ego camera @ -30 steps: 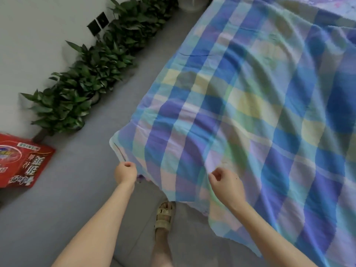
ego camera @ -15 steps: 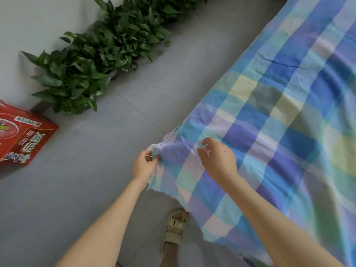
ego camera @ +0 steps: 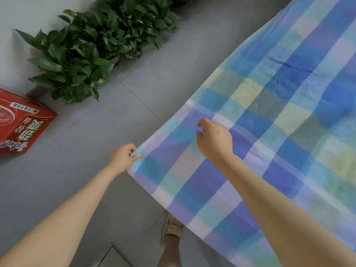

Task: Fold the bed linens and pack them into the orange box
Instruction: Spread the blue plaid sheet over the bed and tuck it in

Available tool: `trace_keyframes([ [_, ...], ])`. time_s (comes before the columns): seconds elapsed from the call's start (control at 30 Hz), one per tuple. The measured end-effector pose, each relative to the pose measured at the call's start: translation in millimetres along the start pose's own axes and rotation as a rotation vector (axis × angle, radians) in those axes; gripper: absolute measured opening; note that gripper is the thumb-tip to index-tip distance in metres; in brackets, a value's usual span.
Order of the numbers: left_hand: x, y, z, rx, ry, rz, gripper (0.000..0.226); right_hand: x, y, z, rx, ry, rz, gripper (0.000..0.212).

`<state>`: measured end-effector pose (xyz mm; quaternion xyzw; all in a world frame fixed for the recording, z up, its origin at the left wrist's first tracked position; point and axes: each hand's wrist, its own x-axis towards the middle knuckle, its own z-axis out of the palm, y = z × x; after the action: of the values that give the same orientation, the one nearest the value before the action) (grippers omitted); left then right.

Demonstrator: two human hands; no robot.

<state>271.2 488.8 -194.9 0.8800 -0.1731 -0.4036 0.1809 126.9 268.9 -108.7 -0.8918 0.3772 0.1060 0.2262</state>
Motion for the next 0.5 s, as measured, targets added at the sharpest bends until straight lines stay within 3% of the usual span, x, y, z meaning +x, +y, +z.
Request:
trace_keyframes([
  [0.13,19.2,17.6,14.2,-0.160,-0.004,-0.020,0.013,-6.2,8.4,2.4,-0.016,-0.003,0.020,0.026],
  [0.23,26.4,38.7,19.0,-0.125,0.008,-0.026,0.008,-17.3,23.3,-0.9,-0.008,-0.003,0.058,0.025],
  [0.33,27.9,49.2,16.9,0.104,-0.022,-0.128,0.041,-31.4,44.6,-6.3,0.025,0.024,0.106,0.023],
  [0.43,14.8,83.7,14.4,0.271,0.221,-0.089,0.052,-53.4,68.3,-15.5,0.056,0.033,0.169,0.022],
  [0.5,-4.1,125.9,22.1,0.289,0.388,0.130,0.049,-78.8,97.1,-29.7,0.085,0.060,0.257,0.023],
])
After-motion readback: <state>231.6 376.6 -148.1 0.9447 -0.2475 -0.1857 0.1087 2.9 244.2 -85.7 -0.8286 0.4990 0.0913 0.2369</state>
